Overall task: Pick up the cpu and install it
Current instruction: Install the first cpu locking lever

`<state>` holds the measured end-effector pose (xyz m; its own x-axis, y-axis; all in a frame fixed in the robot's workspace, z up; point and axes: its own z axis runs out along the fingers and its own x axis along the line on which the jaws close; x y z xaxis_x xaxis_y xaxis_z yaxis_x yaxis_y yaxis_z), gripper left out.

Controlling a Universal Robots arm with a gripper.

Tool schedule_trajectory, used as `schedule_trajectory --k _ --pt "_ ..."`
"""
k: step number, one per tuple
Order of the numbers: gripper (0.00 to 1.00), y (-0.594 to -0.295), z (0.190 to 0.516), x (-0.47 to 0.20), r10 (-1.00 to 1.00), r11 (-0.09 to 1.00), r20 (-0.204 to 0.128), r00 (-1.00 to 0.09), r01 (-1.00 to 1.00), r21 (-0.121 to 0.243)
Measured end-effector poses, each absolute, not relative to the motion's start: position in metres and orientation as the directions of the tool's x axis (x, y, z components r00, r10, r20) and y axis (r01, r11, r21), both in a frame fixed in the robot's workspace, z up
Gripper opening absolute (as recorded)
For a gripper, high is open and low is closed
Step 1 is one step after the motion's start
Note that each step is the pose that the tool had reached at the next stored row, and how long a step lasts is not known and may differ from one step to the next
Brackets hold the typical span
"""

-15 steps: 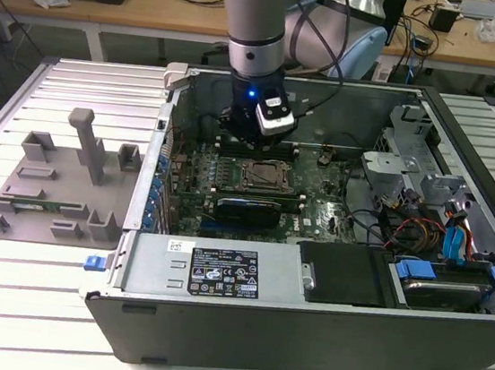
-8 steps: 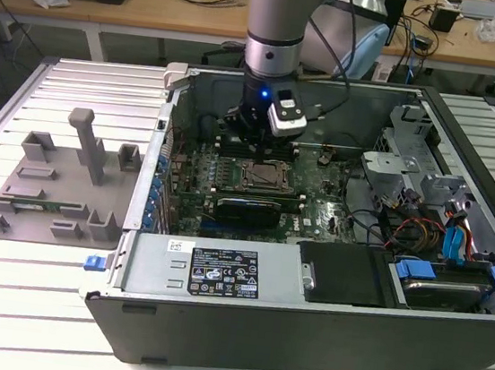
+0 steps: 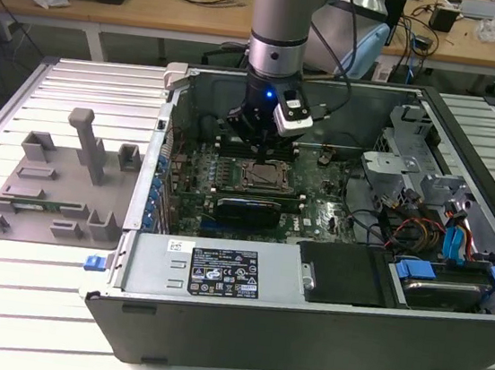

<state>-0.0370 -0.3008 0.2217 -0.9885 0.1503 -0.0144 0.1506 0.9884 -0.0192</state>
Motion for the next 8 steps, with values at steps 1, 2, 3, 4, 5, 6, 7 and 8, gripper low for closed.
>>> schedule_trajectory --k 1,2,3,4,5,6,7,8 --pt "0.11 -0.301 0.222 -0.037 0.150 0.988 -0.014 -0.989 0.150 -0.019" --pt "0.11 -0.301 0.222 -0.037 0.150 0.988 -0.014 -0.989 0.150 -0.019" --pt "0.11 -0.301 0.222 -0.036 0.149 0.989 -0.014 -0.989 0.150 -0.019" --pt "0.11 -0.301 0.222 -0.035 0.148 0.989 -0.014 -0.989 0.148 -0.019" --pt "0.11 -0.301 0.222 -0.031 0.140 0.990 -0.014 -0.990 0.141 -0.019" --pt "0.11 -0.301 0.222 -0.030 0.134 0.991 -0.014 -0.991 0.134 -0.019" --pt "0.11 -0.301 0.222 -0.028 0.128 0.992 -0.014 -0.992 0.128 -0.019" --pt "0.11 -0.301 0.222 -0.026 0.117 0.993 -0.014 -0.993 0.117 -0.019"
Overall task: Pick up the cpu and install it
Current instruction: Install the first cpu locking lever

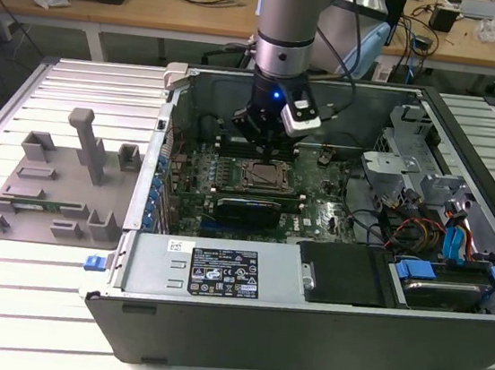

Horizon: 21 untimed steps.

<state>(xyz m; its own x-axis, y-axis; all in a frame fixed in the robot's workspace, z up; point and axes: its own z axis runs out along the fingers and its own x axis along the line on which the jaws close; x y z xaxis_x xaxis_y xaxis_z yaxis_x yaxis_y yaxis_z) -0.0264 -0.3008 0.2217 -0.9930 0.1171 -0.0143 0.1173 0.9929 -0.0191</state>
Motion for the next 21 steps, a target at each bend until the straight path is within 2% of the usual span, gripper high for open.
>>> schedule_trajectory --k 13,21 --pt "0.11 -0.316 0.222 -0.028 0.048 0.998 -0.029 -0.998 0.049 -0.026" --pt "0.11 -0.316 0.240 -0.028 0.048 0.998 -0.030 -0.998 0.049 -0.027"
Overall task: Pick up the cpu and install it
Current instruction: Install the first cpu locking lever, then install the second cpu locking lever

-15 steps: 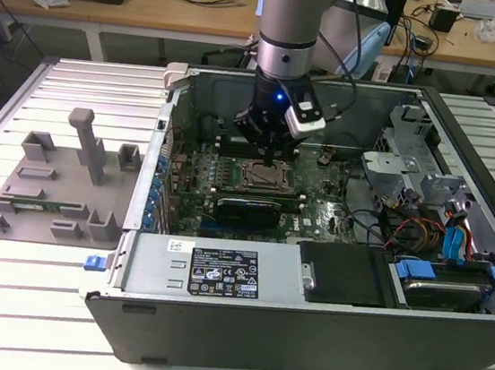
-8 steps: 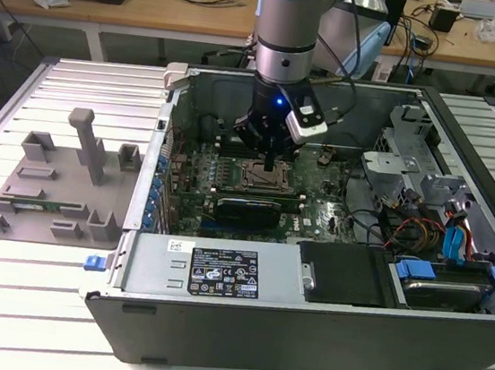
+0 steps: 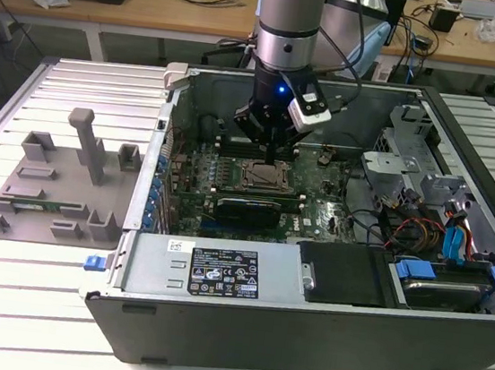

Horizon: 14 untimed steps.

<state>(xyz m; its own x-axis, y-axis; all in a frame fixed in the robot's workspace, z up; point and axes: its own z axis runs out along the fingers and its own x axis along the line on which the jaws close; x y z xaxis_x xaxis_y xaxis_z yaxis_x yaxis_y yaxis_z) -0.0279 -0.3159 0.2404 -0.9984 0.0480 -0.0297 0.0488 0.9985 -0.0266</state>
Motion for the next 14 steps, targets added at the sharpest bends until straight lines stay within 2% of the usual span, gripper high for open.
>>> schedule_trajectory --k 14 --pt "0.11 -0.3160 0.2413 -0.0279 0.048 0.998 -0.030 -0.998 0.049 -0.027"
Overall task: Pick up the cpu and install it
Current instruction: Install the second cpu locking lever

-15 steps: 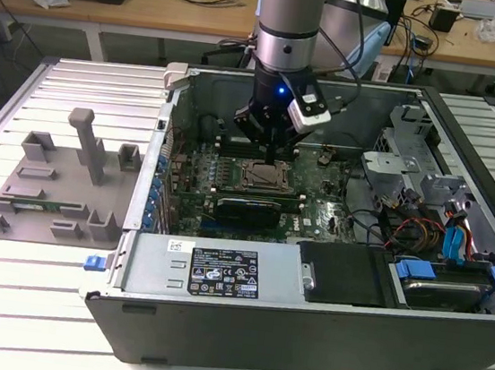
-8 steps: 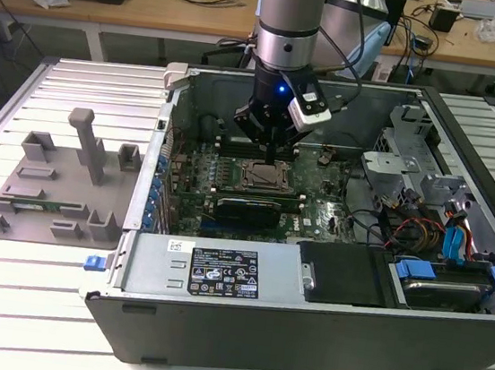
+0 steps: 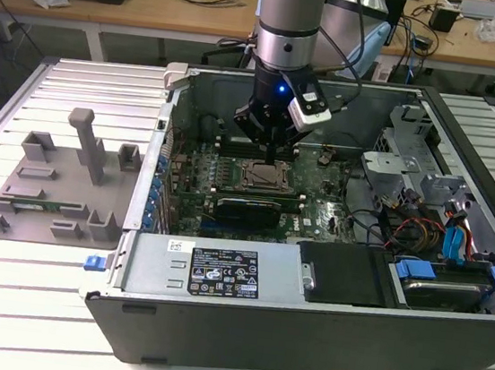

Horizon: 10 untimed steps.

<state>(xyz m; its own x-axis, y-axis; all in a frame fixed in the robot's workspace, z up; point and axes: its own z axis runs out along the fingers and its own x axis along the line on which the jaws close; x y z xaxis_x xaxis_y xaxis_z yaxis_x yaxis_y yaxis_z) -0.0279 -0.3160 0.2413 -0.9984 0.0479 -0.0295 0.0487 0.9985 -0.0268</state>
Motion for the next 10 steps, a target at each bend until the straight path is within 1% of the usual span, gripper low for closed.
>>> schedule_trajectory --k 10 --pt "0.11 -0.3199 0.2412 -0.0279 0.048 0.998 -0.030 -0.998 0.049 -0.027"
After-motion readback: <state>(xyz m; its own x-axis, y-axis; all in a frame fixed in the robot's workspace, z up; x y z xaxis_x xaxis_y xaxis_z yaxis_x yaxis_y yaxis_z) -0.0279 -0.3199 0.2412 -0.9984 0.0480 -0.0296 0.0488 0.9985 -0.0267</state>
